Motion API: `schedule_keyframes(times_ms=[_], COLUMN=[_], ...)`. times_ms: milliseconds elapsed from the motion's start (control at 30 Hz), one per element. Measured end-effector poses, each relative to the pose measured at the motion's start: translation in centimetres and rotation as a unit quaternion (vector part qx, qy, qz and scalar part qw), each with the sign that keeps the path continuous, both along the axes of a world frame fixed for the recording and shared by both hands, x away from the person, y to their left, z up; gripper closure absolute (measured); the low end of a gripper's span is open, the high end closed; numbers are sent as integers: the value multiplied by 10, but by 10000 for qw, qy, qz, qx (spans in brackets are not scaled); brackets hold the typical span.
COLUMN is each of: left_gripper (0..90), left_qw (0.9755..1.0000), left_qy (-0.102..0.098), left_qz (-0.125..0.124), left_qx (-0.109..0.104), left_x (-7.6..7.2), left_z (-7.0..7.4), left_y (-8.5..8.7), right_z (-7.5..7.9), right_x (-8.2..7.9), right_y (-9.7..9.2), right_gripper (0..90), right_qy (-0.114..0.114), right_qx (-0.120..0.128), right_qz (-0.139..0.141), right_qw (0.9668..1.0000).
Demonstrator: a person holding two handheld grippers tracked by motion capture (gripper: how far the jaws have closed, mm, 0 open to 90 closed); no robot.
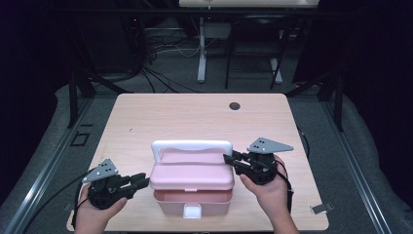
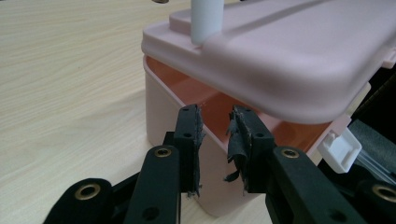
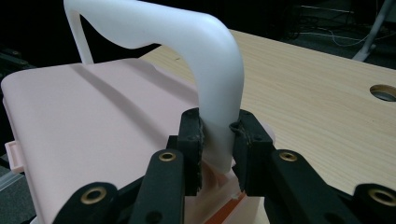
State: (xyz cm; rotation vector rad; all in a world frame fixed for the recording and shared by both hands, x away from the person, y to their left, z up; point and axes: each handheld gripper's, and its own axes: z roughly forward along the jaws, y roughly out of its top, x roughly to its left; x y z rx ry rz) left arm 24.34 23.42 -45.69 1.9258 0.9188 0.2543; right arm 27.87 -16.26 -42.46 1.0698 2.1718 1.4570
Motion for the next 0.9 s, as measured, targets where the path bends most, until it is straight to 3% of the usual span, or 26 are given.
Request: schedule_keyframes(times_ms=[900], left_gripper=[718], left_qw=[9997], left_qy=[-134], left_qz=[-126], left_qx=[-131], left_x=[-9], left_z=[7], left_y=[-10], right_z=[1], right_x=[-1], right_y=[-5], right_gripper=[710], right_qy=[-25], right_qx=[89], right_qz=[-58], right_qw=[9999])
